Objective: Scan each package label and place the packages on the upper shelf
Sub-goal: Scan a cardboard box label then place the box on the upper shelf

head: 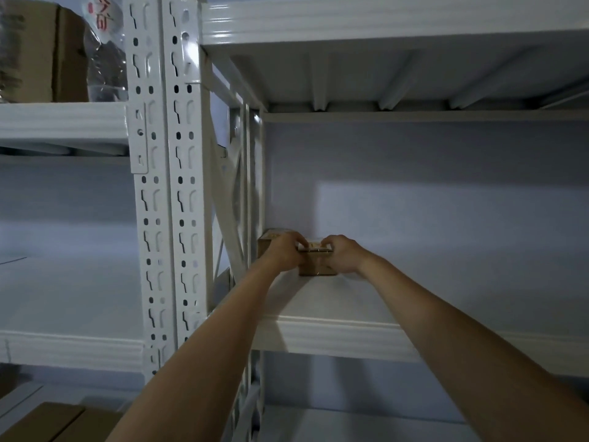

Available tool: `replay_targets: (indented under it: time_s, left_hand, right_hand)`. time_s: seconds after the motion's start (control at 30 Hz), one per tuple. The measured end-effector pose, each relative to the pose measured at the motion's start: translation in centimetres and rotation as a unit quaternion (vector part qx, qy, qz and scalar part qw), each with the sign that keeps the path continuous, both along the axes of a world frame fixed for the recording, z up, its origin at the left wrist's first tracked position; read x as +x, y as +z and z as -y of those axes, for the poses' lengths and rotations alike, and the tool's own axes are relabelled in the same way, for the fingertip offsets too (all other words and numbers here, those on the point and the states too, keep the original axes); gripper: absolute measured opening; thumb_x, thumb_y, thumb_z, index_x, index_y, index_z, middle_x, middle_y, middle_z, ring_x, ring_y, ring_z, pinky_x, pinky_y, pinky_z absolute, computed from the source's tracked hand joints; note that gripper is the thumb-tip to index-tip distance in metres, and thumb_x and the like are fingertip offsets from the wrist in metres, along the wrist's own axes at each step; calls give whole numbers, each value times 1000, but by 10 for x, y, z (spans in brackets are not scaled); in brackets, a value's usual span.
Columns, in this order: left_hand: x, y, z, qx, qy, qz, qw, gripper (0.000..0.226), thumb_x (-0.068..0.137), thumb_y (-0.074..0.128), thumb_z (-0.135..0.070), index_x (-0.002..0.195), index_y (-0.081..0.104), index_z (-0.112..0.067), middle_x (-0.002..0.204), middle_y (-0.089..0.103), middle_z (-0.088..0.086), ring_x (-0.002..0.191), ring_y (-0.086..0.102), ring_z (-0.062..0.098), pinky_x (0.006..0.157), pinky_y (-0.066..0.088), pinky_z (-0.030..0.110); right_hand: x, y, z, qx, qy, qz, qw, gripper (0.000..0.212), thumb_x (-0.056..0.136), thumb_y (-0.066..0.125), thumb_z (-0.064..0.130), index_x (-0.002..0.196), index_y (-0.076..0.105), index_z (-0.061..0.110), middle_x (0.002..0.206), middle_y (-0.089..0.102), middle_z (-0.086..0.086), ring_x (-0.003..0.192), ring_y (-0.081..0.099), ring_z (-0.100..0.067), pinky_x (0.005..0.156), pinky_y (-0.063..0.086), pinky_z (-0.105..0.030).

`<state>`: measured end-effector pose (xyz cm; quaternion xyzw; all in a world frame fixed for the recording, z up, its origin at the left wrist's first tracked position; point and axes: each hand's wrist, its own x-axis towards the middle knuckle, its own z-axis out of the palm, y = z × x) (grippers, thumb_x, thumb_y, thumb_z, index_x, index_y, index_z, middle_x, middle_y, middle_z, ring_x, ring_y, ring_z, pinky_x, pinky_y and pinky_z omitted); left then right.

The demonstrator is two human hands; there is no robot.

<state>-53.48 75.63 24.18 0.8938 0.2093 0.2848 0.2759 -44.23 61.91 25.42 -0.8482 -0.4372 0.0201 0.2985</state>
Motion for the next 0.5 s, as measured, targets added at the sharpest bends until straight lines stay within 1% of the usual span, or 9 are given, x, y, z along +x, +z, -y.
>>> replay_targets:
  time_s: [0.07,0.1,0.17,0.23,0.3,0.37,0.43,0.5]
  left_hand:
    - [6,2,-11,26,18,-3,1000,33,81,72,-4,113,67,-7,112,68,17,97,65,24,80,51,27]
    - [8,3,-16,48,30,-9,998,31,81,72,-5,112,68,-7,112,68,15,100,65,24,81,52,26]
    - [13,6,-24,95,53,-33,994,30,83,70,-10,113,68,-8,116,67,11,106,64,24,92,52,28]
    - [17,9,-31,133,82,-60,986,31,84,67,-15,115,66,-12,119,65,11,112,60,28,98,50,35]
    - [21,12,-38,167,119,-79,976,35,84,66,-15,119,61,-16,127,55,12,124,47,34,106,43,41]
    - [25,14,-46,196,143,-93,966,41,85,65,-14,125,57,-18,134,44,13,131,32,36,112,33,43]
    - [30,16,-52,200,141,-120,962,46,88,63,-16,133,53,-15,136,45,14,130,35,34,110,34,41]
    - [34,17,-56,173,126,-146,966,45,90,60,-18,134,52,-12,134,52,14,124,47,31,105,43,40]
  right_hand:
    - [7,1,-11,-15,-9,23,1000,59,91,70,29,144,49,13,143,52,-10,124,54,-27,87,41,-24]
    - [10,2,-17,-25,-13,35,999,57,92,69,26,144,49,13,143,53,-12,125,54,-28,88,41,-24]
    - [13,7,-27,-52,-22,45,997,57,93,67,24,146,48,13,142,53,-13,126,54,-29,91,43,-25]
    - [14,12,-38,-86,-29,51,995,55,95,63,21,147,47,13,141,55,-12,124,56,-28,96,46,-28]
    - [17,16,-49,-117,-34,66,990,52,96,60,17,146,48,12,138,57,-12,121,57,-28,98,49,-30]
    - [21,19,-58,-137,-38,80,987,49,96,58,14,145,49,11,136,58,-13,119,59,-28,93,50,-29]
    - [26,21,-68,-147,-39,92,984,48,97,56,11,144,50,10,136,59,-13,119,60,-28,90,50,-28]
    - [32,20,-77,-151,-44,94,983,48,97,56,9,144,50,9,138,57,-13,120,59,-28,96,49,-29]
